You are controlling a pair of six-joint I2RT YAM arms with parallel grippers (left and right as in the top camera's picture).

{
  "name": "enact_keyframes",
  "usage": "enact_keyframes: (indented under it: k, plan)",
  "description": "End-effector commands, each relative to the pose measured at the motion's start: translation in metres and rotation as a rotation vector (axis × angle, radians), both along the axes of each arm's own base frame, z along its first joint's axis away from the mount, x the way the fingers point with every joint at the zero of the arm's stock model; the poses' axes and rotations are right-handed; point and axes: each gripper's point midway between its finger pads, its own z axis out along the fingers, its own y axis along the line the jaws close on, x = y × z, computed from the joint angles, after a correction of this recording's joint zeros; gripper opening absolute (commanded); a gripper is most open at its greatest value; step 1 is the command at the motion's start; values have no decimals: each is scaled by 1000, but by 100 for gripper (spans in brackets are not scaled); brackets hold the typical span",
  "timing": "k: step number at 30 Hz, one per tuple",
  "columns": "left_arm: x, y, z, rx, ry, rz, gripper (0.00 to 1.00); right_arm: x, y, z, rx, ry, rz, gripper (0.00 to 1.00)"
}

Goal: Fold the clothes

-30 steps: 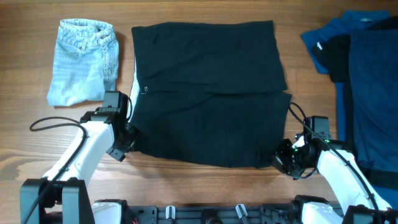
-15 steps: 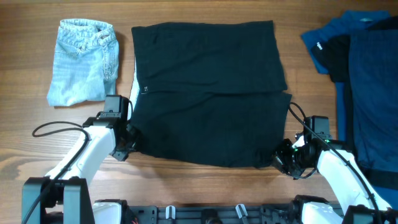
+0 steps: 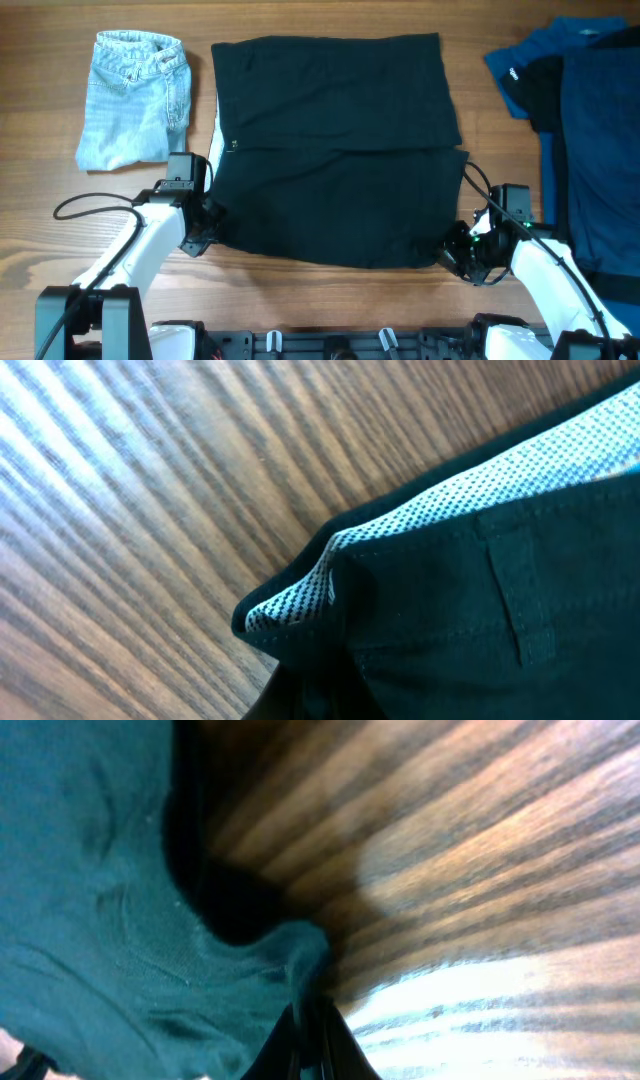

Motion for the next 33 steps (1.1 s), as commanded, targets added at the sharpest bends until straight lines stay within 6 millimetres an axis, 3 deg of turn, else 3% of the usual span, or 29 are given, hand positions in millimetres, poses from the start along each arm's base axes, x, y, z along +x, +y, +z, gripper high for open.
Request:
enact_keyframes:
  k: [1,6,13,20,24,30,33]
  plan:
    - [-5,-14,0,-71,22,-135,4,27,-13,26,-77,-83,54,4]
    - [-5,-18,19,-81,58,-172,4,41,-27,63,-154,-100,108,4]
    - [-2,-32,56,-88,20,-251,4,48,-33,83,-194,-122,148,4]
    - [-25,-31,84,-87,-9,-260,4,51,-34,90,-202,-147,190,4]
    - [-41,-29,93,-83,2,-258,4,55,-34,109,-209,-168,228,4]
    - [-68,-27,99,-89,90,-251,4,71,-40,156,-250,-240,229,4]
    - [-66,-26,108,-86,84,-251,4,74,-48,169,-299,-242,223,4]
